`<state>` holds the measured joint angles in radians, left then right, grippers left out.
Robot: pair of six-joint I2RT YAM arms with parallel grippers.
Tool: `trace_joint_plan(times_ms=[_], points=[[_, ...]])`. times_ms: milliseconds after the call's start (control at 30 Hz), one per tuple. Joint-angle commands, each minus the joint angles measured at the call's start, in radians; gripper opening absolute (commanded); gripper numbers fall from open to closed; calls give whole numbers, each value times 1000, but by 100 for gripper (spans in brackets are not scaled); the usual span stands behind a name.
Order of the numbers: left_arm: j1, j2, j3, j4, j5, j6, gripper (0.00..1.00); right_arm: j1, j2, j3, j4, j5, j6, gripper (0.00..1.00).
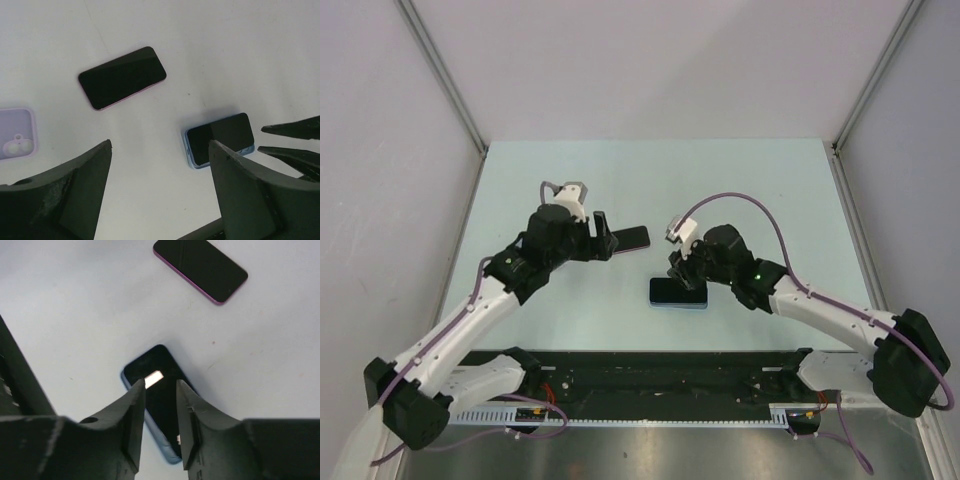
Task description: Put the phone into the phone case
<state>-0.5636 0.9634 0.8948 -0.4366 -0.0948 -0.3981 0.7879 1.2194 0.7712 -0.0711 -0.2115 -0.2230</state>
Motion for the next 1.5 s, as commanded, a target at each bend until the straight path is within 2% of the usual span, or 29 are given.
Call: trace_joint_plan(times_ms=[0,33,67,100,133,200,233,300,367,400,567,700,933,1167,1333,1467], points=[[28,90,99,12,142,-48,80,4,-73,-12,-73,204,435,27],[33,121,110,15,196,-56,75,5,-81,-10,-135,211,465,22],[36,138,122,33,232,-64,72,5,-101,-18,-160,253,502,7],[36,150,139,53,266,-83,71,7,-113,-32,-176,267,575,1],[36,173,142,77,327,-91,63,5,-130,-47,-194,253,602,0],[36,198,159,130,340,-113,52,1,-181,-93,-200,222,689,0],[36,219,173,134,340,-114,35,-4,-196,-107,-200,192,724,0],[36,287,216,136,336,-108,22,-6,-234,-150,-203,175,786,0],[36,366,242,130,339,-110,5,-4,-245,-168,-225,179,856,0],[36,394,260,130,352,-114,0,-3,-245,-188,-226,172,872,0],[34,544,300,167,394,-146,0,-4,-210,-245,-216,146,933,0],[33,699,340,150,406,-139,0,23,-213,-312,-109,80,984,0],[2,837,400,78,391,-88,0,65,-186,-362,-73,145,1027,0],[-36,899,405,45,353,-64,0,79,-141,-386,-52,211,1054,0],[-76,920,398,12,336,-64,0,68,-132,-403,-38,329,1053,0],[-94,887,320,13,287,-87,0,33,-123,-405,-9,356,1039,0]])
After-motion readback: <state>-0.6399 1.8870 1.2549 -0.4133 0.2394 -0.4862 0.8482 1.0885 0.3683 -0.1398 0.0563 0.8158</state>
